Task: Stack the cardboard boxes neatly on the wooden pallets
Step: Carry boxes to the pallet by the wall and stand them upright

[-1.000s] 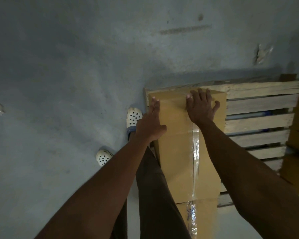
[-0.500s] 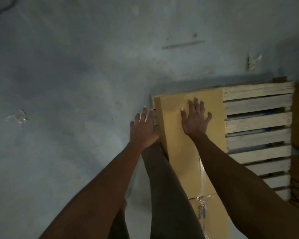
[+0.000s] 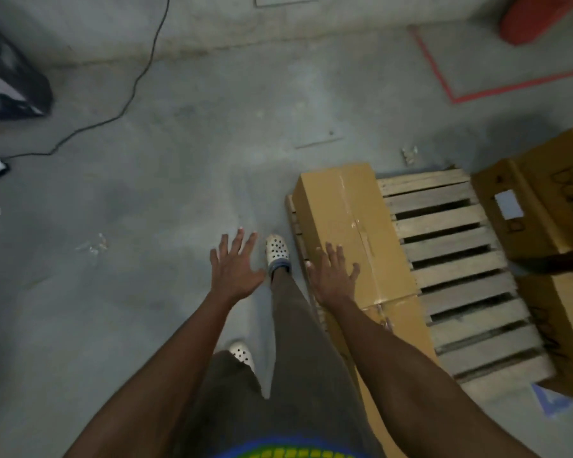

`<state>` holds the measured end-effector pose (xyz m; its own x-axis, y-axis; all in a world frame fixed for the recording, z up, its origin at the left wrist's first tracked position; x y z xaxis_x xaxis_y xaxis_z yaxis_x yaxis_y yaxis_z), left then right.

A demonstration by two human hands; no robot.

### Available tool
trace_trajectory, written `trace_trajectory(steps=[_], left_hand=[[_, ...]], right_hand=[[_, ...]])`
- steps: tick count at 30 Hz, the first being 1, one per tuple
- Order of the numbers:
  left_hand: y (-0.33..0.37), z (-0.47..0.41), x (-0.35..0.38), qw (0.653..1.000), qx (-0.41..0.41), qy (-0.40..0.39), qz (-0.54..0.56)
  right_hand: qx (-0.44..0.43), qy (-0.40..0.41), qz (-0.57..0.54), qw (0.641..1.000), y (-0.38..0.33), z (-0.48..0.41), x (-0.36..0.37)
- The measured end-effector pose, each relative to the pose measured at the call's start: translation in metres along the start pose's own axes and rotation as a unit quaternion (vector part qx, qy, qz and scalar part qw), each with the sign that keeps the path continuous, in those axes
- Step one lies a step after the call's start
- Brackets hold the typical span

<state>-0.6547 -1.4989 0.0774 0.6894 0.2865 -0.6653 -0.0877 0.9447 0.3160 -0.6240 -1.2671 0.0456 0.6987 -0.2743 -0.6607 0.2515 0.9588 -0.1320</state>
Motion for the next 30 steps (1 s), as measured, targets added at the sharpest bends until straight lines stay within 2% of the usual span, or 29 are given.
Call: trace_trajectory(steps=[7, 13, 16, 20, 25, 30], left_hand=[[-0.036, 0.157, 0.073, 1.000, -0.026, -0.009, 0.008], [-0.012, 0.273, 0.165, 0.995, -0.050, 0.036, 0.081], [0.011, 0.317, 0.234, 0.993, -0.057, 0.025, 0.099], [0.058, 0.367, 0.321, 0.995, -0.038, -0.039, 0.089], [0.089, 0.426, 0.386, 0.996, -0.018, -0.028, 0.085], [0.086, 0.493, 0.441, 0.997, -0.013, -0.012, 0.077]], right_hand=[[-0.028, 0.009, -0.043, 0.999, 0.026, 0.163, 0.084], [-0.025, -0.017, -0.103, 0.994, 0.092, 0.263, 0.204], [-0.043, -0.075, -0.040, 0.995, 0.134, 0.307, 0.260], [-0.056, -0.128, 0.039, 0.989, 0.178, 0.371, 0.315], [-0.064, -0.111, 0.046, 0.991, 0.208, 0.421, 0.346], [-0.067, -0.089, 0.072, 0.991, 0.223, 0.476, 0.402]])
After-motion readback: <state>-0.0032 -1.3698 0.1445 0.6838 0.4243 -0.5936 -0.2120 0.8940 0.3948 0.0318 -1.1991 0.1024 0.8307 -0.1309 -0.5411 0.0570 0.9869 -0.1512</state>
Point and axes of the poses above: each hand's wrist, its own z-axis away from the middle knuckle, its own x-axis out of the palm, y = z × x, the point moved 8 cm from there along -z, towards the middle knuckle, and after that the axes turned 14 degrees about -y, right-handed, at the moved point
